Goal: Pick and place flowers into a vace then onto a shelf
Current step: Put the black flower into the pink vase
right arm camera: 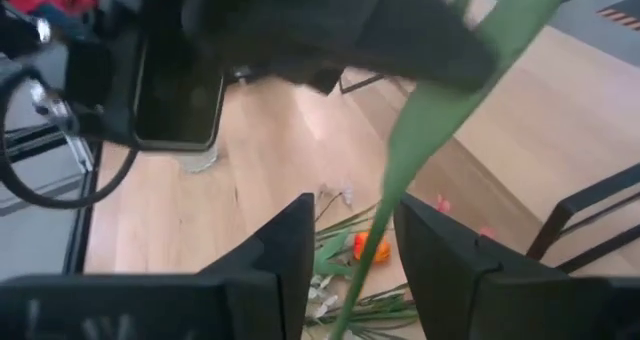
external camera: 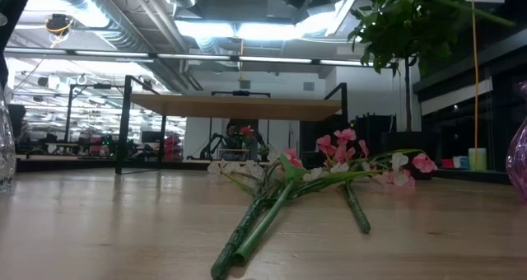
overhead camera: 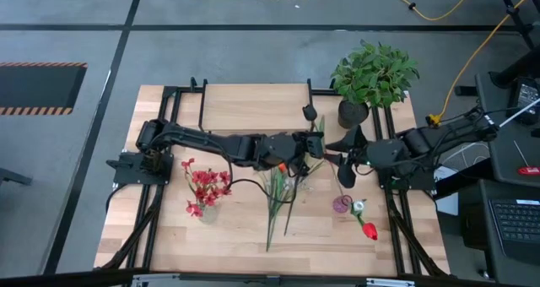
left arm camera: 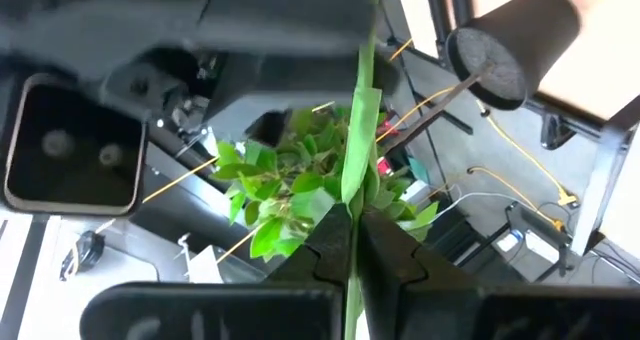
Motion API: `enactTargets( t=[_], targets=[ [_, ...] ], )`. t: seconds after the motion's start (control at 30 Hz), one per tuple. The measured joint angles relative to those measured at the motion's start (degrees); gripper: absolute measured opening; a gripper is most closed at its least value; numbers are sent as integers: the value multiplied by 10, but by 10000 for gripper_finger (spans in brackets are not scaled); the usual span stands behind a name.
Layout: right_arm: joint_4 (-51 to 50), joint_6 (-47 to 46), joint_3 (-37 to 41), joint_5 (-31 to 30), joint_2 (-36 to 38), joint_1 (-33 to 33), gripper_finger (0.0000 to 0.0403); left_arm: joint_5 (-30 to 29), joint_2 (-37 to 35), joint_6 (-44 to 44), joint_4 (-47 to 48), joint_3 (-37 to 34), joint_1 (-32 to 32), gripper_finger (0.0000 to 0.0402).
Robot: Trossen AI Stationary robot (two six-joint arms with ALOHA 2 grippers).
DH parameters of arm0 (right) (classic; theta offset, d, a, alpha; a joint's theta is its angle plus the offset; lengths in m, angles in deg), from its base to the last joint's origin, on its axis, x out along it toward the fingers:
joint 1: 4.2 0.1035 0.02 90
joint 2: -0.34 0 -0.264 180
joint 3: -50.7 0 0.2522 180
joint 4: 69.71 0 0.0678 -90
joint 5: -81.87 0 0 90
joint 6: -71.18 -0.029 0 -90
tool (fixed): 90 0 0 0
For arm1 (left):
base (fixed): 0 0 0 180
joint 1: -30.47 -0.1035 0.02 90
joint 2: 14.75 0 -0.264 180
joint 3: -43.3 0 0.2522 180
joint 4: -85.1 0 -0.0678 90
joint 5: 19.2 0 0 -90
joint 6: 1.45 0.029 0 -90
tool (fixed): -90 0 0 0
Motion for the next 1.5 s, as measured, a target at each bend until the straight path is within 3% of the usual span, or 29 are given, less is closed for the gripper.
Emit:
enactTargets(
  t=[0.2, 0.43, 0.7, 0.97, 1.17, 1.5],
  targets=[
    [1, 18, 0, 1, -10, 0, 137, 2, 0, 0, -8, 0, 0, 5],
    [13, 33, 0, 2, -1, 0, 102, 1, 0, -15, -3, 0, 0, 5],
    [4, 27, 0, -5, 0, 0, 11, 5, -1, -55, -1, 0, 1, 10],
    [8, 16, 0, -6, 0, 0, 4, 53, 0, -78, 1, 0, 0, 52],
    [6, 31, 0, -40, 0, 0, 2, 47, -10, -91, 3, 0, -1, 78],
    [-6, 42, -1, -61, 1, -30, 1, 152, -76, -227, 66, 0, -47, 83]
  ],
)
